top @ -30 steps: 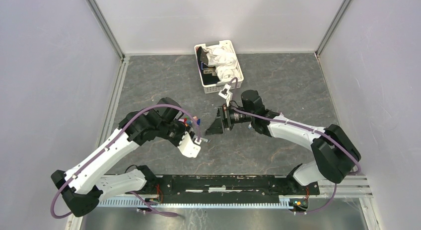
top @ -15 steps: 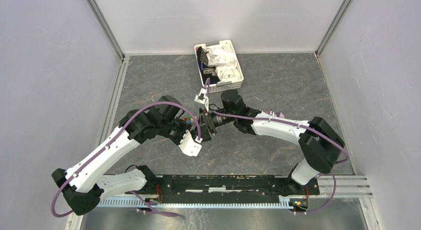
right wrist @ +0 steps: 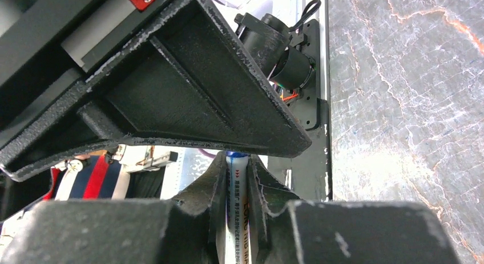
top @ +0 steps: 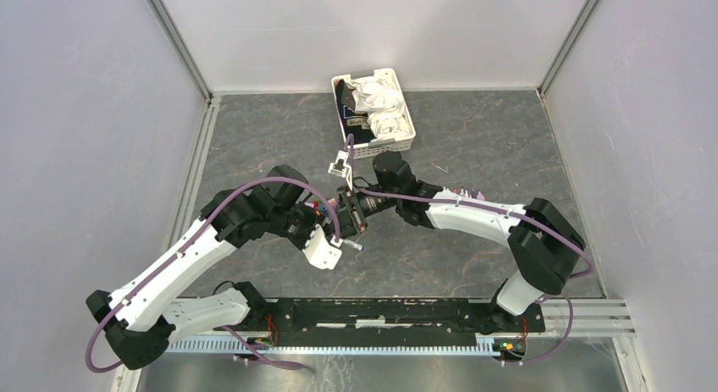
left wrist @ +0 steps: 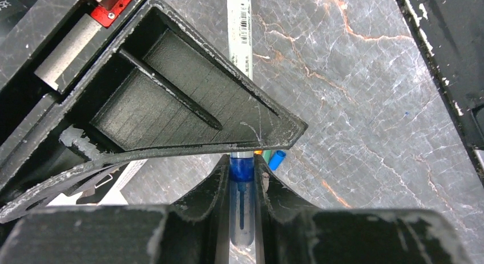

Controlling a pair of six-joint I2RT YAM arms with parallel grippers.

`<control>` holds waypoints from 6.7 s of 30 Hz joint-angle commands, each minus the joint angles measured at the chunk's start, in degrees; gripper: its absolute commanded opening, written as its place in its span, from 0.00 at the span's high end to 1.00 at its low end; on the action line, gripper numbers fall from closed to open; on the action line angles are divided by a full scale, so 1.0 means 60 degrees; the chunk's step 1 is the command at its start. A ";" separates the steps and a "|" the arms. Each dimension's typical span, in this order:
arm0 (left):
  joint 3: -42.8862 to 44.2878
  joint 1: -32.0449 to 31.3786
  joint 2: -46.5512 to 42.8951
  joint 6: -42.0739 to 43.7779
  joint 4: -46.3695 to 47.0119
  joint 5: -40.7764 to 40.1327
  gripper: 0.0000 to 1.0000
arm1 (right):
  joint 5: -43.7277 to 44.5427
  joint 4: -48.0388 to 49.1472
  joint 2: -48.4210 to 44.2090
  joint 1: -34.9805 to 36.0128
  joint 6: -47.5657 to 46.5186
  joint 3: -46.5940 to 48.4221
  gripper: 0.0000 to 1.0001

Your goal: Open the pen caps

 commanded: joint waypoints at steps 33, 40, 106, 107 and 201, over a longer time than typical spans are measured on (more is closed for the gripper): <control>-0.0337 -0.0166 -0.0230 0.0998 0.0374 -0.0524 0.98 | 0.0228 0.0334 0.1469 0.0201 0.1199 0.2047 0.73; -0.0369 -0.0166 -0.0130 0.1021 0.0413 -0.0468 0.98 | 0.0401 -0.0390 0.2094 0.0212 0.0746 0.2626 1.00; -0.0335 -0.0613 0.0936 -0.0659 0.1270 -0.0683 0.98 | 0.0844 0.0965 0.2128 -0.0024 0.1356 0.1970 1.00; -0.0316 -0.0656 0.1156 -0.0492 0.1313 -0.0691 0.98 | 0.0912 0.0928 0.2326 -0.0032 0.1318 0.2117 1.00; 0.0923 -0.1957 0.1939 -0.1808 -0.0169 -0.3379 0.98 | 0.0591 0.0254 -0.0446 -0.0724 0.0621 -0.0390 0.35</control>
